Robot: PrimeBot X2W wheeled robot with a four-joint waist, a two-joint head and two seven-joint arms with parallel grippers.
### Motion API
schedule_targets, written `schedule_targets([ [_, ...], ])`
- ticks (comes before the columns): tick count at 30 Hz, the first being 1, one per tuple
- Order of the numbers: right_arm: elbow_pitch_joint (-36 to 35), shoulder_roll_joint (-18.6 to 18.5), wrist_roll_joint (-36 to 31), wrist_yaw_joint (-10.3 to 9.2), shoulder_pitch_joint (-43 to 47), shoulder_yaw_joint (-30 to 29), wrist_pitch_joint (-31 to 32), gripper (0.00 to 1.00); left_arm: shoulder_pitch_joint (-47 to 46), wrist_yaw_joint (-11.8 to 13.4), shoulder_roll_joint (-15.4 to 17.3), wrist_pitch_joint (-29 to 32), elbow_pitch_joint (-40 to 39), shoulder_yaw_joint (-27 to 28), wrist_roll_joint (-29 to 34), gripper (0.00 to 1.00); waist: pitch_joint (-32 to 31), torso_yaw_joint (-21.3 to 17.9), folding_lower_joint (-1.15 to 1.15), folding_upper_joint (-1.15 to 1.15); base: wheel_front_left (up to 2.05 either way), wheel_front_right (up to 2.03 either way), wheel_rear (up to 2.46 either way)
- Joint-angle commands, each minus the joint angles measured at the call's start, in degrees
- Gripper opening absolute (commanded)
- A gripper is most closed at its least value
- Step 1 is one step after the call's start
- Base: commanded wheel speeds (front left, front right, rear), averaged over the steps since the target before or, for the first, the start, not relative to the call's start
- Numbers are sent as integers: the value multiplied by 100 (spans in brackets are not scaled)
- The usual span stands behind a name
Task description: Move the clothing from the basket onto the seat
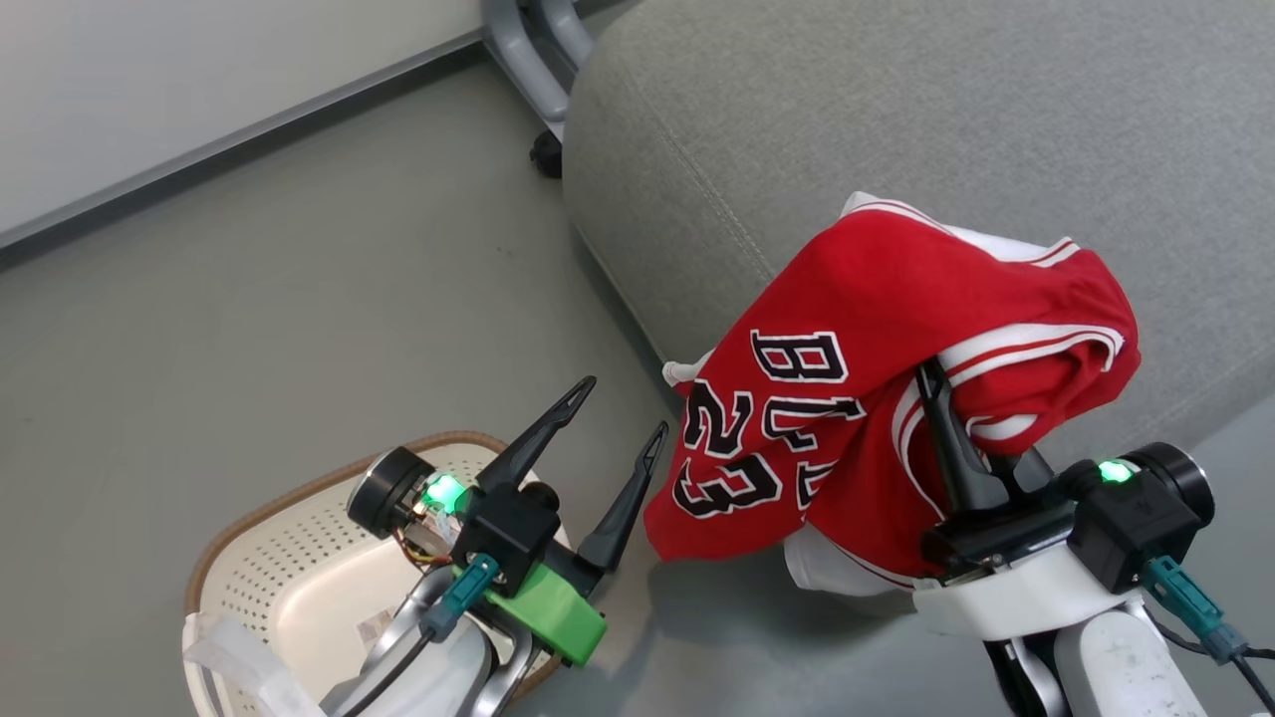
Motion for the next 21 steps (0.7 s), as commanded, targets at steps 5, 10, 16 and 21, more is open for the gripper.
schedule_targets([
  [5, -362, -2, 44, -8, -182, -145, -13, 0, -197, -52, 178, 80, -40, -28, 95, 100, 661, -616, 0, 0, 0, 0, 0],
  [10, -789, 0, -48, -8, -911, -527, -13, 0, -392, -157, 291, 297, -211, -157, 215, 100, 1186, -586, 0, 0, 0, 0, 0],
  [16, -1001, -39, -426, -8, -2390, -1285, -13, 0, -781, -293, 484, 615, -548, -296, 377, 100, 2055, -184, 0, 0, 0, 0, 0],
  [21, -811, -447, -374, -8, -3637, -2065, -12, 0, -974, -324, 608, 791, -812, -316, 442, 100, 2668, 200, 0, 0, 0, 0, 0],
])
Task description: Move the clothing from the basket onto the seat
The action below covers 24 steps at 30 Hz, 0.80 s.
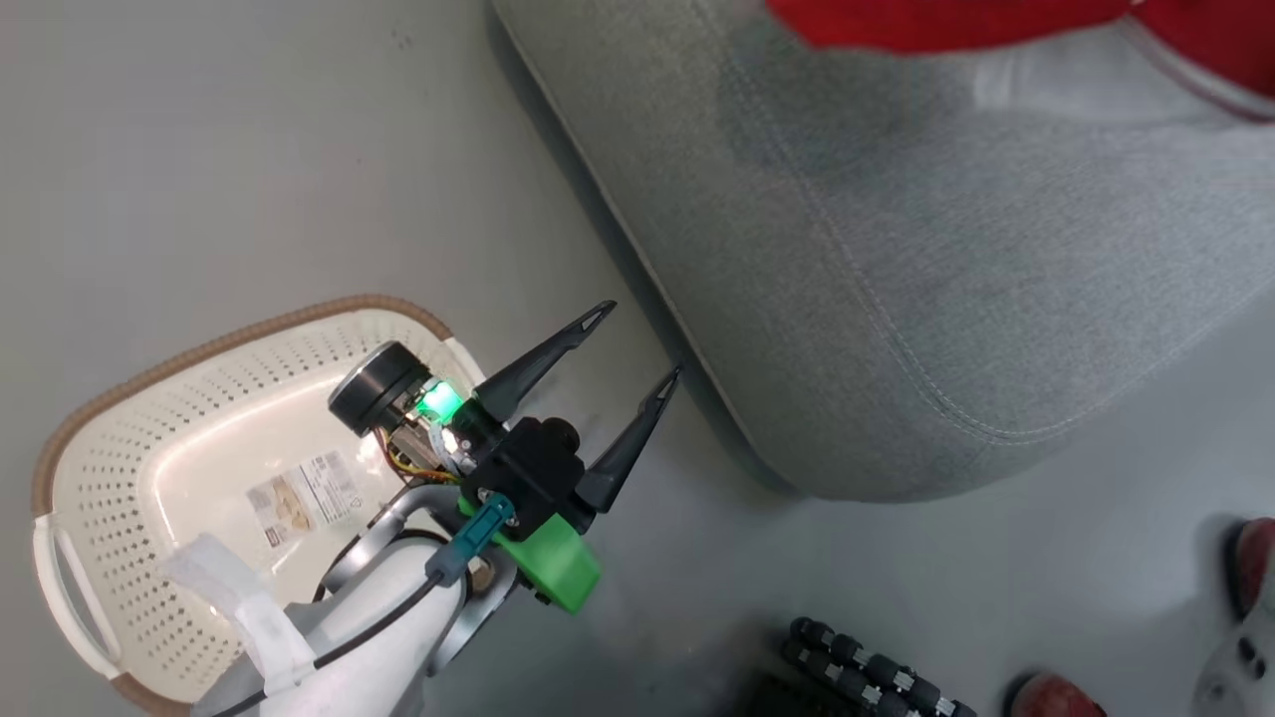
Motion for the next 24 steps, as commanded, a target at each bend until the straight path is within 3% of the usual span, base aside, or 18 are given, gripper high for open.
schedule_targets([
  [1, 94, -170, 27, -8, -334, -218, -11, 0, -168, -16, 65, 31, -87, 8, 49, 100, 881, 575, -1, 0, 0, 0, 0],
  [4, 477, -407, -89, -8, -768, -680, -6, 0, -214, 0, 122, 61, -183, 8, 88, 100, 1138, 761, -1, 0, 0, 0, 0],
  [8, 1258, -456, -385, -8, -941, -1218, -7, 0, -206, 138, 106, 36, -219, 110, 22, 100, 1370, 928, -1, 0, 0, 0, 0],
  [17, 3167, 225, -645, -9, -785, -2699, -7, 0, -55, 184, 50, -61, -101, 54, -86, 100, 1418, 1059, -1, 0, 0, 0, 0],
  [23, 3847, 347, -721, -8, -696, -3141, -6, 0, -119, 240, -61, -169, -24, 101, -217, 100, 1270, 1176, -1, 0, 0, 0, 0],
  [24, 3870, 349, -732, -8, -668, -3229, -6, 7, -136, 252, -73, -212, -11, 116, -223, 100, 1243, 1201, -1, 0, 0, 0, 0],
])
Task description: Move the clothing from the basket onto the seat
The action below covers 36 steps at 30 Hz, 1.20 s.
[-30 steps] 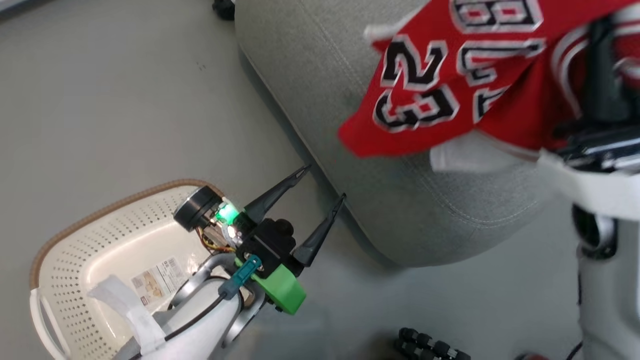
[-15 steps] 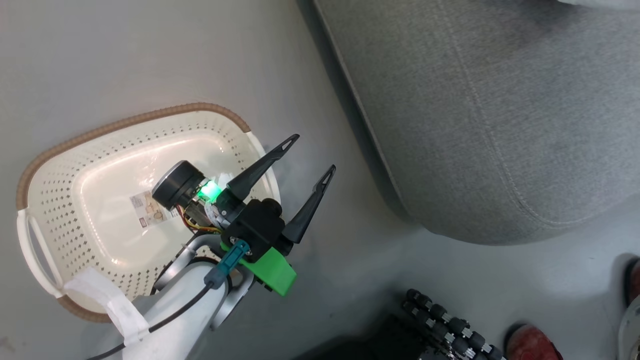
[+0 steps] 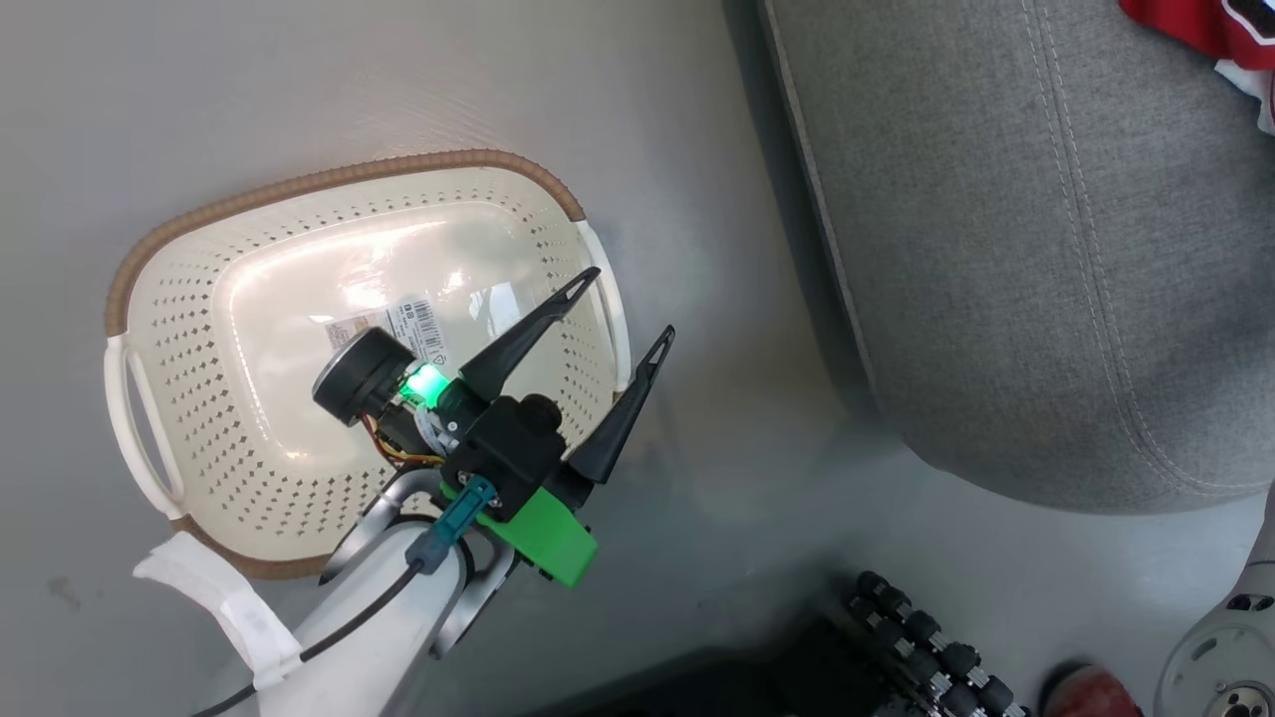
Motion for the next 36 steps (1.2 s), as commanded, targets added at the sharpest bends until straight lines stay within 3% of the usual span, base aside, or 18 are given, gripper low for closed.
schedule_targets([
  [1, 43, -25, -54, -9, 164, -151, -1, 86, -50, 18, -35, -82, 36, 31, -75, 100, -109, 91, -1, 0, 0, 0, 0],
  [2, 12, -14, -80, -9, 205, -236, -1, 100, -42, 30, -70, -122, 55, 47, -119, 100, -148, 119, -1, 0, 0, 0, 0],
  [8, -362, 5, -319, -9, 889, -400, -1, 100, 64, 157, -390, -443, 265, 202, -354, 100, -587, 374, -1, 0, 0, 0, 0],
  [17, -616, 1, 330, -9, 2646, 360, -1, 100, 456, 185, -1019, -608, 261, 753, -576, 100, -1689, 988, -1, 0, 0, 0, 0],
  [22, -752, 1, 825, -9, 3375, 1333, -1, 100, 1079, 191, -1294, -600, 41, 1391, -448, 100, -2327, 1314, -1, 0, 0, 0, 0],
  [31, -1522, 2, 1304, -9, 4190, 3250, 0, 100, 2149, 211, -1463, -601, -266, 2399, -282, 100, -3316, 1706, -1, 0, 0, 0, 0],
  [36, -1689, 0, 1137, -9, 4497, 3805, 0, 100, 2718, 487, -1474, -598, -542, 3008, -260, 100, -3844, 1784, -1, 0, 0, 0, 0],
])
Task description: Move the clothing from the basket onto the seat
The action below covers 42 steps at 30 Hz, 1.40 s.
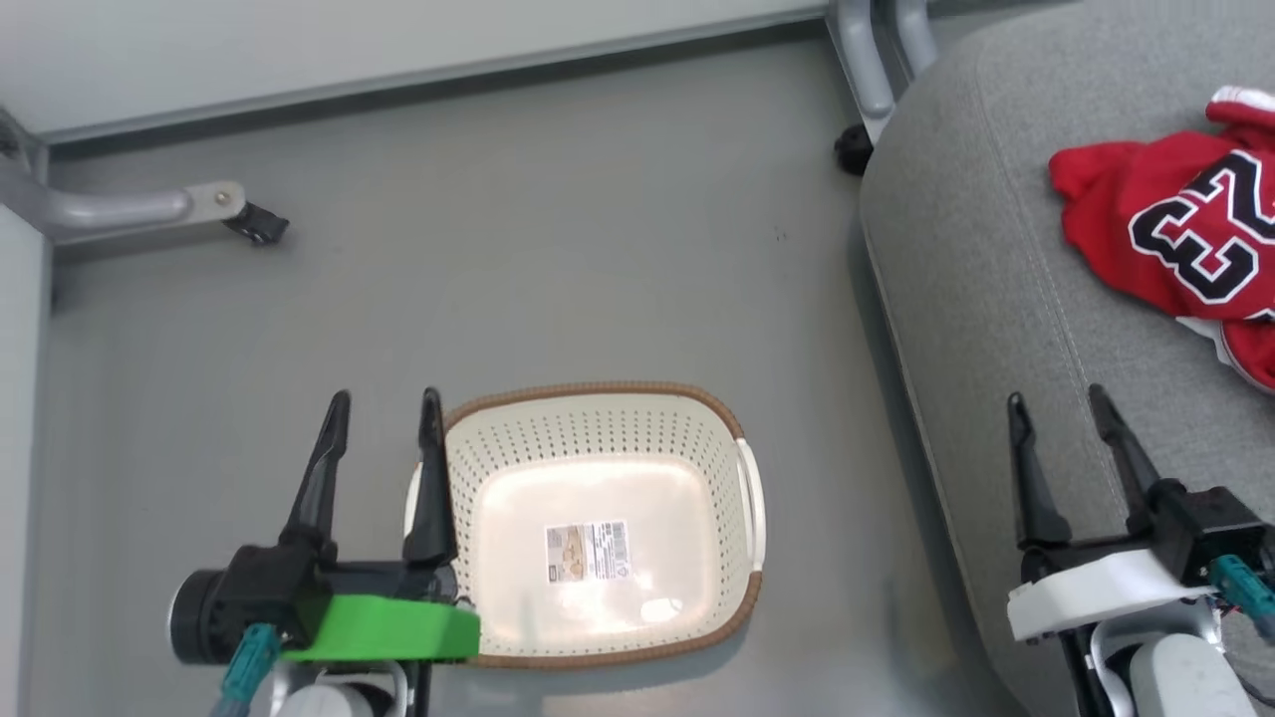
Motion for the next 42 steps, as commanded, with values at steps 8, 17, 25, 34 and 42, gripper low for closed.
schedule_targets([
  [8, -218, -26, -108, -8, 555, 351, 0, 100, 859, 39, -5, 4, -141, 632, 276, 100, -1306, 402, 0, 0, 0, 0, 0],
  [17, -291, -22, -339, -8, 1035, 648, 0, 100, 1556, -287, -3, 5, -207, 893, 501, 100, -1629, 265, 0, 0, 0, 0, 0],
  [25, -283, -24, -502, -8, 1251, 786, 0, 100, 1974, -406, -4, 5, -148, 1020, 508, 100, -1817, 135, 0, 0, 0, 0, 0],
  [34, -280, -24, -433, -8, 1384, 685, 0, 100, 2073, -496, -4, 5, -42, 955, 505, 100, -2008, 159, 0, 0, 0, 0, 0],
  [42, -295, -24, -364, -8, 1433, 656, 0, 100, 2046, -521, -4, 4, 88, 841, 552, 100, -2054, 210, 0, 0, 0, 0, 0],
])
